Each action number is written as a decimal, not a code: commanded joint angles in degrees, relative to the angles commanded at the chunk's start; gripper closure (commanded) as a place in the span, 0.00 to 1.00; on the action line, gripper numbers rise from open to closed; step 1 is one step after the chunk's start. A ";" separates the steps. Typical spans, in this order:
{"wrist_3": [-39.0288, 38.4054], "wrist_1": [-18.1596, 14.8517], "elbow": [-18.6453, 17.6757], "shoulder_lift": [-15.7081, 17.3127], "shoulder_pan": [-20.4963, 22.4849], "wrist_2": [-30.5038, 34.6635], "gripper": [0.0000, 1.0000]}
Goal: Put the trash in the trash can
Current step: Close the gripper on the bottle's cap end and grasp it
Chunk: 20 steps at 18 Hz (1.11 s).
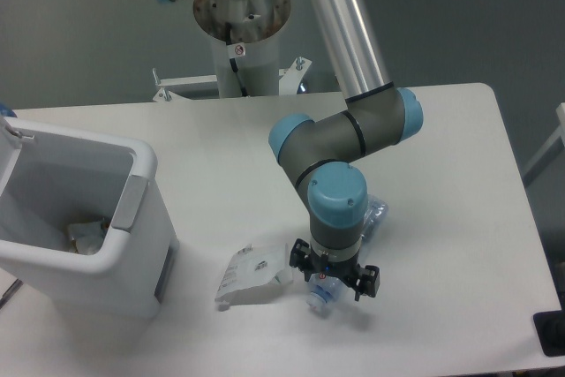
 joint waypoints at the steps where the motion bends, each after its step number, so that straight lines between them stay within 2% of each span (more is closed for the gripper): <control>1: 0.00 0.00 0.00 -0.09 0.00 0.00 0.00; 5: 0.00 0.00 0.17 -1.14 -1.14 3.68 0.00; 12: 0.00 0.09 0.70 -2.29 -1.49 4.13 0.02; 14: 0.00 0.00 0.88 -1.94 -1.49 4.04 0.46; 16: -0.09 0.00 0.88 -1.67 -1.49 4.13 0.73; 17: -0.17 0.00 1.05 -1.50 -1.49 4.13 0.77; 20: -0.26 0.00 1.67 -1.15 -1.41 3.69 0.77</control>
